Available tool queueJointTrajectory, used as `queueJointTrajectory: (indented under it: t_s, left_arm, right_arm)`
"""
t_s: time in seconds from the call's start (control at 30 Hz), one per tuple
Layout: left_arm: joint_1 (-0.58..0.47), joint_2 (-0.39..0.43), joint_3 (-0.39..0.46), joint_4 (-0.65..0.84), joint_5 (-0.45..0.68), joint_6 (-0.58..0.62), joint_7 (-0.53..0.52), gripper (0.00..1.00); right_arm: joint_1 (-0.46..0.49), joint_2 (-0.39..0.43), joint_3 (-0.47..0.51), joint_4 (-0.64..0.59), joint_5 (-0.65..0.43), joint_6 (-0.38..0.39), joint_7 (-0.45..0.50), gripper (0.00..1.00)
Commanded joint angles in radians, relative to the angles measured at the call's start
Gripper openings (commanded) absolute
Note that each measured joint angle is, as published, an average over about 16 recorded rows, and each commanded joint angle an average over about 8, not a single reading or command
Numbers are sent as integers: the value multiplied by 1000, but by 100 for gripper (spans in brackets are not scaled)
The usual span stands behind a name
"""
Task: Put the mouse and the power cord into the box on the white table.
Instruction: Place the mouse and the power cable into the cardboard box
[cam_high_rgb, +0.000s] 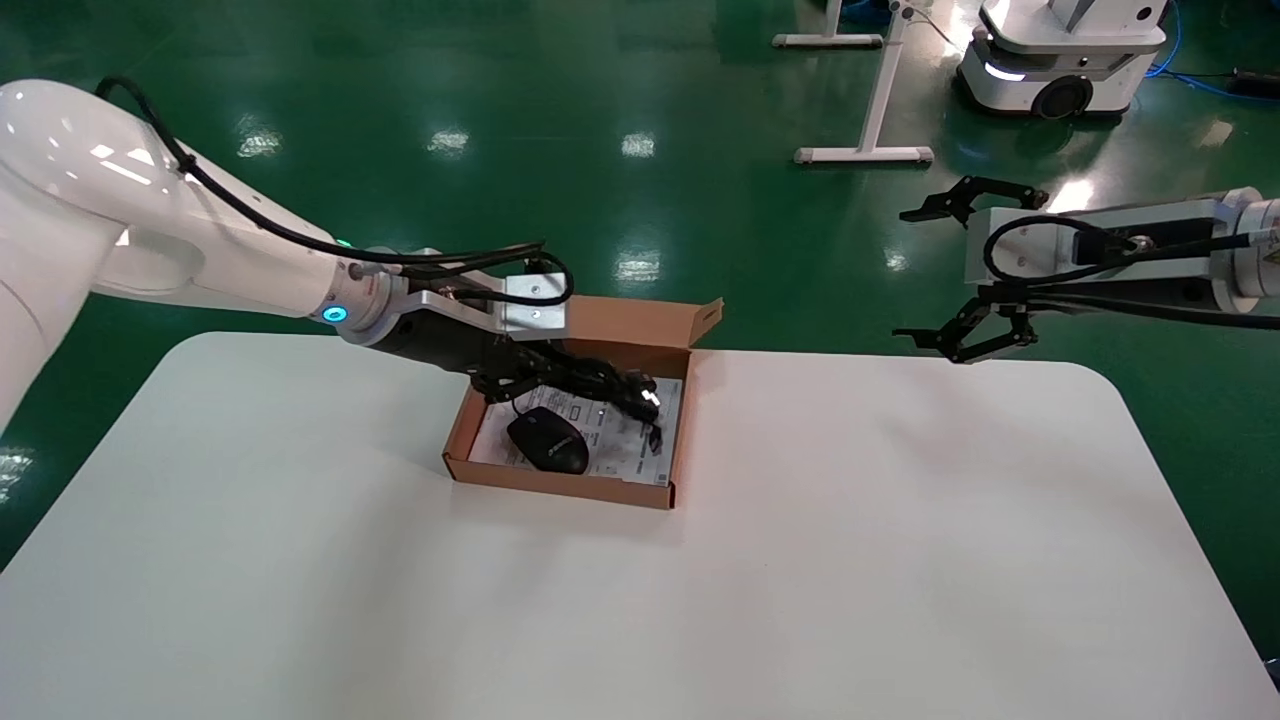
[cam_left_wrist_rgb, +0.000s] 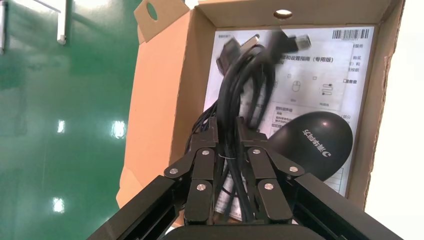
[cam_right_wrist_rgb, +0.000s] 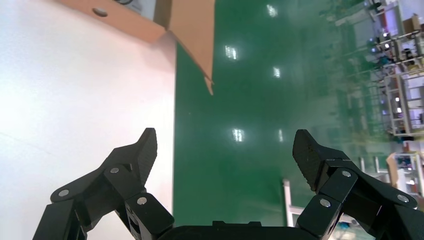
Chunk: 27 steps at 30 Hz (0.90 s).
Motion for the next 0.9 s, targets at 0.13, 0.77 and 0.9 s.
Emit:
queueJointTrajectory:
  t_s: [0.13, 0.77, 0.9]
  left_arm:
    - [34, -30, -29, -49, -31, 15, -21, 100]
    - [282, -262, -268, -408, -273, 129, -178, 100]
    - [334, -311, -319, -483, -324, 153, -211, 100]
  right_arm:
    - [-32, 17, 19, 41, 20, -13, 33, 100]
    - [-292, 143, 190, 426, 206, -71, 362, 100]
    - [-347, 170, 226, 507, 245, -84, 431, 100]
